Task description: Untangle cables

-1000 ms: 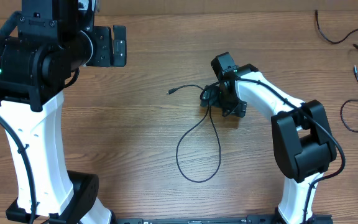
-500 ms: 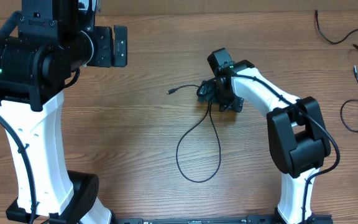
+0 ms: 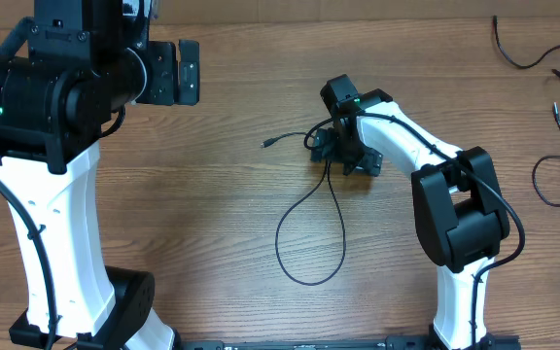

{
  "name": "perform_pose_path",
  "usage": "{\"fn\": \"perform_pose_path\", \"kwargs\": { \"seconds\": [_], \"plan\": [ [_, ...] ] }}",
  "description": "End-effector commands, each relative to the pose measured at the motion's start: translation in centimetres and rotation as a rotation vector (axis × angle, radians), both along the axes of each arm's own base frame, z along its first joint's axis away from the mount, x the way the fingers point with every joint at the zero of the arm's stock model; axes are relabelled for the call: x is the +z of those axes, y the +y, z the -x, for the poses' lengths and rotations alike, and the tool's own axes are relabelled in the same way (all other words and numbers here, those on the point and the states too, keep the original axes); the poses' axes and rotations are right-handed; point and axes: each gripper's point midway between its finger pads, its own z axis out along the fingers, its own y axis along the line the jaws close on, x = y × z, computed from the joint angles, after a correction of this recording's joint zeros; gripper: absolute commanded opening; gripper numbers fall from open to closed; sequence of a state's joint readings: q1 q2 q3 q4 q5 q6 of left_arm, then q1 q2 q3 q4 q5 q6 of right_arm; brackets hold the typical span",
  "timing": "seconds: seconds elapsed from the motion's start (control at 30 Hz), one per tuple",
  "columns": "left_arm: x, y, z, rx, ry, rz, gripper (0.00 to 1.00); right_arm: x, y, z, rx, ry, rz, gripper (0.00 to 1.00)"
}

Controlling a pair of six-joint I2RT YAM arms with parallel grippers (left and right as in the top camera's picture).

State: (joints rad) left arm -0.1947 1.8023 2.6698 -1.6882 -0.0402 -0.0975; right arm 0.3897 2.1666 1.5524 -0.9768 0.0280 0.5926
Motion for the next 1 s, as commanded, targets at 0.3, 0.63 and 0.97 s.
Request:
{"fn": "perform_pose_path", "kwargs": {
  "seconds": [0.3, 0.63, 0.97],
  "plan": [
    [0.3, -0.2, 0.3, -0.021, -0.010, -0.003, 1.00, -8.3, -1.4, 6.8, -0.076, 0.279, 0.036, 0.77],
    [0.4, -0.2, 0.4, -0.027, -0.011, -0.008, 1.00, -8.6, -0.8, 5.9, -0.005, 0.240, 0.010, 0.04],
    [0.4, -0.2, 0.4, -0.027, -0.011, -0.008, 1.00, -8.7, 0.0, 5.6, 0.009, 0.215, 0.002, 0.04]
  ]
}}
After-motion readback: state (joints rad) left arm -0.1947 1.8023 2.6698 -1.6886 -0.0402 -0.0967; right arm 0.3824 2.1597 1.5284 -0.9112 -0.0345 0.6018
